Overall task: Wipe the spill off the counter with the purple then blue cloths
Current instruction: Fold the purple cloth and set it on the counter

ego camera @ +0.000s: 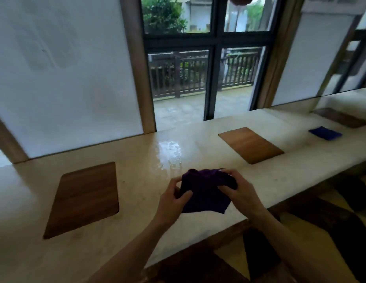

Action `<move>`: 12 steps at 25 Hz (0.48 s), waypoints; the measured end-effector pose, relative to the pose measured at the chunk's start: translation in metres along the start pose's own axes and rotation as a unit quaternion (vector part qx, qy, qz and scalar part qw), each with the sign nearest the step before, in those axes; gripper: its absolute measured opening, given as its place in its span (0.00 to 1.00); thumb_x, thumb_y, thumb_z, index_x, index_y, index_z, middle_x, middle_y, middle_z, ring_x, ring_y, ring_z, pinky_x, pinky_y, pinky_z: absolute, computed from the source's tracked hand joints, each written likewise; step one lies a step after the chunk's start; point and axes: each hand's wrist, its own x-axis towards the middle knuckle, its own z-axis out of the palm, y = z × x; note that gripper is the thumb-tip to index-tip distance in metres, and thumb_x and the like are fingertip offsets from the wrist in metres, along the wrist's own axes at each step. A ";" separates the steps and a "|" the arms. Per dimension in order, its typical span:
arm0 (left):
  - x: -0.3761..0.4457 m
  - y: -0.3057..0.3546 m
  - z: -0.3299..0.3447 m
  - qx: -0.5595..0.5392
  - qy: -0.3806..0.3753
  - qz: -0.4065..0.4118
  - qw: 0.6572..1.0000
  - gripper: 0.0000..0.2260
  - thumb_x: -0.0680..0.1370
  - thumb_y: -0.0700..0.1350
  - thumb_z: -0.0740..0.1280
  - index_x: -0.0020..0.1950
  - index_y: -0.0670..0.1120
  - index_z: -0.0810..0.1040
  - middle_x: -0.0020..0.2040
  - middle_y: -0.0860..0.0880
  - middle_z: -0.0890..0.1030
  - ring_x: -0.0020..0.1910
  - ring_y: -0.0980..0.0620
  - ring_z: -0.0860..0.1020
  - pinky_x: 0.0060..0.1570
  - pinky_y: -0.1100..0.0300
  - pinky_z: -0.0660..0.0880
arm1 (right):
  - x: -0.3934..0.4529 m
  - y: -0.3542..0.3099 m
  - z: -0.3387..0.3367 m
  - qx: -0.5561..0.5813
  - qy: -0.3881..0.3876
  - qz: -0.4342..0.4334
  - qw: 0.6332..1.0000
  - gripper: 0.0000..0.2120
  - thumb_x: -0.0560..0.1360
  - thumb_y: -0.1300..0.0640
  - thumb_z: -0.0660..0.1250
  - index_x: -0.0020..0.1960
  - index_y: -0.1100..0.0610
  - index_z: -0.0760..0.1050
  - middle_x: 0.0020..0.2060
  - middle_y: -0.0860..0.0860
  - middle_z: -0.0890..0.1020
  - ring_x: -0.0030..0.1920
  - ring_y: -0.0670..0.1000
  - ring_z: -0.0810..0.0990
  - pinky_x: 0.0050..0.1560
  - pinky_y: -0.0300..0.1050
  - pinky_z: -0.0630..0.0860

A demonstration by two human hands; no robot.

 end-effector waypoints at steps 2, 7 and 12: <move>0.018 0.033 0.044 -0.010 -0.039 0.030 0.999 0.14 0.80 0.43 0.67 0.65 0.52 0.72 0.38 0.49 0.75 0.34 0.62 0.77 0.34 0.68 0.73 | -0.006 0.003 -0.055 -0.012 0.048 -0.005 0.999 0.15 0.78 0.58 0.69 0.61 0.44 0.72 0.50 0.37 0.80 0.49 0.36 0.80 0.43 0.30 0.76; 0.048 0.108 0.172 -0.060 -0.117 0.104 0.986 0.10 0.81 0.42 0.65 0.60 0.52 0.74 0.43 0.52 0.81 0.42 0.60 0.81 0.37 0.67 0.76 | -0.037 0.031 -0.192 -0.020 0.156 0.024 0.987 0.16 0.78 0.57 0.69 0.63 0.46 0.72 0.52 0.40 0.81 0.53 0.42 0.80 0.52 0.43 0.81; 0.054 0.165 0.295 -0.084 -0.150 0.178 0.969 0.10 0.79 0.40 0.68 0.50 0.56 0.76 0.45 0.55 0.81 0.46 0.57 0.81 0.41 0.65 0.77 | -0.081 0.057 -0.304 -0.033 0.262 0.054 0.963 0.14 0.78 0.57 0.68 0.61 0.43 0.72 0.48 0.37 0.79 0.46 0.35 0.79 0.39 0.28 0.75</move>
